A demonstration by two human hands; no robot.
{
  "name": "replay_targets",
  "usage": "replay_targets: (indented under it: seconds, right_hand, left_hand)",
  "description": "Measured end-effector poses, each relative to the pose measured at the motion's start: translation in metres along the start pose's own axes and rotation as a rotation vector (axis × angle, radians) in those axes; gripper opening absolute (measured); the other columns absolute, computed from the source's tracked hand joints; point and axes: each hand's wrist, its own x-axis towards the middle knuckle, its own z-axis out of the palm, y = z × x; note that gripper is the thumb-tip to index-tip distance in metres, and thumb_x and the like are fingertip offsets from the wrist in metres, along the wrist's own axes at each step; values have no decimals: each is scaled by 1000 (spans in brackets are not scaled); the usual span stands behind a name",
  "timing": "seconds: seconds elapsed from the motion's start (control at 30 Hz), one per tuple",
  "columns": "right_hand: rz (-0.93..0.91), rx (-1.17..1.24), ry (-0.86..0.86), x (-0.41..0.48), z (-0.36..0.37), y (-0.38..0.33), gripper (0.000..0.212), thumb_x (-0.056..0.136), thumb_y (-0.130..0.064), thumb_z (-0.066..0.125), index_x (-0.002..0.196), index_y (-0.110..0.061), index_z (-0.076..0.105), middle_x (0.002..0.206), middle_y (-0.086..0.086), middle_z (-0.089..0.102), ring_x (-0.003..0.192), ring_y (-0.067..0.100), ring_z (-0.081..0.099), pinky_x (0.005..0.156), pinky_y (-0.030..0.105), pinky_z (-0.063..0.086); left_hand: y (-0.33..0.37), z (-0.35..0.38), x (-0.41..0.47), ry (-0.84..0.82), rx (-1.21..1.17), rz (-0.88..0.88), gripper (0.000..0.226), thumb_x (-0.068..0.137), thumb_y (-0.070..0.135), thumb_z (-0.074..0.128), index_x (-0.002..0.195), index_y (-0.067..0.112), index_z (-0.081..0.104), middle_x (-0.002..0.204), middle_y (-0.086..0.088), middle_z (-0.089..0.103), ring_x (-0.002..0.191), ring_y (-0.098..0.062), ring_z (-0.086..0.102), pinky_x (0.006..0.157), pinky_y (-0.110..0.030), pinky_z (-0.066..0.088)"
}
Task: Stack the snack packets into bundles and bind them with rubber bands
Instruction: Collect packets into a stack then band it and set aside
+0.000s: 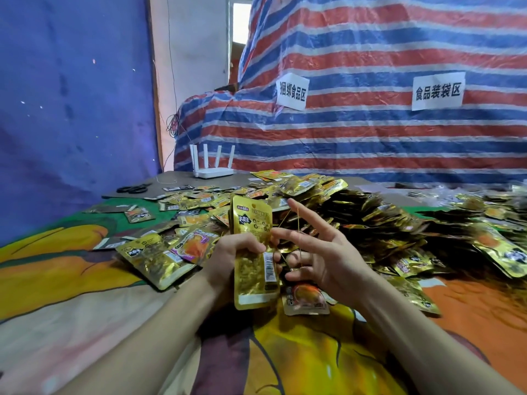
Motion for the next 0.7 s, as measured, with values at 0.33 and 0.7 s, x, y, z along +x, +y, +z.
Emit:
replay_targets:
  seconds: [0.33, 0.7]
  right_hand:
    - [-148, -415, 202, -7, 27, 5, 75, 62, -32, 93, 130, -46, 63, 119, 3, 71, 103, 24, 73, 70, 49, 63]
    - [-178, -781, 303, 4, 68, 29, 91, 52, -46, 89, 136, -42, 53, 133, -11, 53, 115, -11, 51, 87, 0, 41]
  left_hand:
    - [-8, 9, 3, 341, 311, 520, 28, 59, 9, 60, 84, -4, 60, 73, -15, 62, 64, -20, 62, 56, -30, 52]
    - [8, -6, 12, 393, -227, 361, 25, 82, 30, 65, 82, 9, 80, 92, -17, 74, 89, -36, 72, 86, -46, 59]
